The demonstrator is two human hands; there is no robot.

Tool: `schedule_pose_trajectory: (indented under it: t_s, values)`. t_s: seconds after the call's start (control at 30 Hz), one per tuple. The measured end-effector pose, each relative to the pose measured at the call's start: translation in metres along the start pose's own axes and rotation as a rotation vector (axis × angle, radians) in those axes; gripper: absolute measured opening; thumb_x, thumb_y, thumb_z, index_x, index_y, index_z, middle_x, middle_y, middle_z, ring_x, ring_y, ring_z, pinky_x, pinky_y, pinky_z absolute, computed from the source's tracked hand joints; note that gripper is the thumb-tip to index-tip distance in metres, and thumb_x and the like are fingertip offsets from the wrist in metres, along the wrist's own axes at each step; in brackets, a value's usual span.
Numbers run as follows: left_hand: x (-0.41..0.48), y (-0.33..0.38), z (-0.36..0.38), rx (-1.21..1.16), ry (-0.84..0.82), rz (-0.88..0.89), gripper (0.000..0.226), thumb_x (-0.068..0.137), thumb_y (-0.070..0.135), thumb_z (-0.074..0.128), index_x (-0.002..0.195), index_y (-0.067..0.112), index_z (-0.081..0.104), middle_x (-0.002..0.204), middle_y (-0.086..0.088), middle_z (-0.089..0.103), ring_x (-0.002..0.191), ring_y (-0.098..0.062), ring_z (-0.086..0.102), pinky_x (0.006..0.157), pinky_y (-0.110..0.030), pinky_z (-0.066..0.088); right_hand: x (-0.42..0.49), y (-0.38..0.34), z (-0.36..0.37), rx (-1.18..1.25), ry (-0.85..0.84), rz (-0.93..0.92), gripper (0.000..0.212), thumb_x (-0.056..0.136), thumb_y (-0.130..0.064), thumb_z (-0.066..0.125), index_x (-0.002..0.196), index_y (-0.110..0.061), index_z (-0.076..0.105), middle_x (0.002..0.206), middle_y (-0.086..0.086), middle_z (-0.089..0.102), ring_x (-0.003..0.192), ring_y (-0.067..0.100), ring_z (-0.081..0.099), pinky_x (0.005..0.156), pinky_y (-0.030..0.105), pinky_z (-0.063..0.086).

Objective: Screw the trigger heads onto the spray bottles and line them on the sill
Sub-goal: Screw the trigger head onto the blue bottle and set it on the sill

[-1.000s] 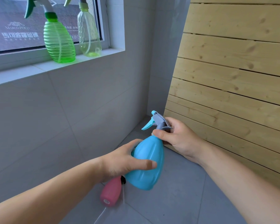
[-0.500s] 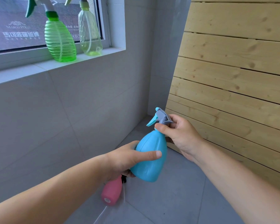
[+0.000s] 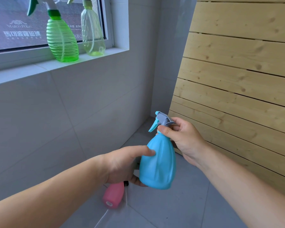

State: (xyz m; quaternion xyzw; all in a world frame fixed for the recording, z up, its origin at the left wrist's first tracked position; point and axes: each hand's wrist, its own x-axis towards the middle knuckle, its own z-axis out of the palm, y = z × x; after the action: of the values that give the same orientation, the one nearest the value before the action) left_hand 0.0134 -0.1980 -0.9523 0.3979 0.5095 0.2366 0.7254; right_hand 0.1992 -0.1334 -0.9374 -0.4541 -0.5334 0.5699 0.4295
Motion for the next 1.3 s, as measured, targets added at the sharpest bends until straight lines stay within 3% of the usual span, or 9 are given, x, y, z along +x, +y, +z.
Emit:
schedule_pose_trajectory:
  t_s: [0.17,0.27,0.33,0.57,0.77,0.97,1.07,1.17,1.3]
  values:
    - [0.000,0.000,0.000,0.128,0.034,0.033,0.067,0.070,0.050,0.086,0.127,0.019,0.067,0.104,-0.004,0.079,0.079,-0.017,0.073,0.078,-0.040,0.057,0.000,0.002,0.001,0.025,0.021,0.014,0.029,0.084,-0.017,0.076,0.111,-0.015,0.067,0.095,0.004,0.078,0.083,0.016,0.071,0.072,0.032,0.057]
    - [0.001,0.000,0.001,0.151,0.042,0.014,0.067,0.068,0.055,0.086,0.125,0.024,0.071,0.125,-0.009,0.077,0.098,-0.023,0.073,0.092,-0.047,0.056,0.000,0.004,0.003,0.029,0.027,0.022,0.030,0.083,-0.016,0.076,0.111,-0.013,0.066,0.092,0.002,0.078,0.080,0.014,0.070,0.072,0.030,0.057]
    - [0.000,-0.001,0.000,0.095,0.003,0.009,0.072,0.068,0.050,0.084,0.131,0.020,0.068,0.133,-0.011,0.072,0.102,-0.023,0.071,0.088,-0.045,0.056,0.000,0.004,0.005,0.043,0.026,0.028,0.030,0.083,-0.015,0.077,0.111,-0.013,0.067,0.094,0.004,0.078,0.082,0.015,0.070,0.077,0.033,0.057]
    - [-0.002,0.000,0.004,0.227,0.062,-0.003,0.074,0.065,0.054,0.088,0.127,0.020,0.066,0.129,-0.014,0.074,0.118,-0.036,0.072,0.100,-0.055,0.055,-0.001,0.009,0.009,0.033,0.028,0.038,0.030,0.082,-0.015,0.077,0.109,-0.013,0.067,0.092,0.003,0.077,0.082,0.017,0.070,0.077,0.036,0.058]
    - [-0.001,0.001,0.009,0.032,0.027,-0.072,0.063,0.076,0.052,0.073,0.130,0.021,0.070,0.128,-0.009,0.074,0.093,-0.019,0.072,0.066,-0.032,0.058,0.001,0.007,0.009,-0.003,0.048,0.036,0.032,0.077,-0.022,0.081,0.107,-0.017,0.069,0.095,0.003,0.079,0.085,0.020,0.073,0.078,0.036,0.058]
    - [0.001,-0.001,0.010,0.128,0.064,-0.048,0.061,0.073,0.061,0.083,0.119,0.021,0.072,0.092,0.003,0.079,0.076,-0.013,0.074,0.068,-0.033,0.058,-0.001,0.011,0.010,-0.025,0.061,0.047,0.030,0.076,-0.021,0.082,0.103,-0.015,0.070,0.093,0.004,0.079,0.086,0.021,0.073,0.082,0.038,0.060]
    - [0.001,-0.004,0.009,0.112,0.007,-0.044,0.068,0.067,0.069,0.080,0.123,0.030,0.072,0.109,0.004,0.079,0.093,-0.018,0.073,0.080,-0.040,0.058,0.000,0.009,0.009,-0.001,0.057,0.072,0.032,0.075,-0.022,0.083,0.103,-0.014,0.072,0.095,0.006,0.079,0.086,0.022,0.073,0.080,0.037,0.059]
    - [0.000,-0.006,0.002,0.025,-0.096,0.040,0.063,0.077,0.055,0.076,0.134,0.030,0.067,0.135,-0.002,0.072,0.126,-0.028,0.067,0.113,-0.053,0.047,0.000,0.003,0.009,0.082,0.024,0.092,0.027,0.079,-0.019,0.080,0.103,-0.010,0.072,0.098,0.011,0.078,0.092,0.028,0.073,0.087,0.043,0.060]
    - [0.000,-0.008,-0.005,-0.056,-0.135,0.126,0.063,0.079,0.038,0.078,0.137,0.017,0.063,0.135,-0.011,0.071,0.125,-0.032,0.068,0.114,-0.052,0.047,-0.002,-0.002,0.009,0.182,-0.019,0.110,0.020,0.083,-0.014,0.076,0.101,-0.007,0.071,0.096,0.016,0.076,0.092,0.031,0.072,0.095,0.050,0.056]
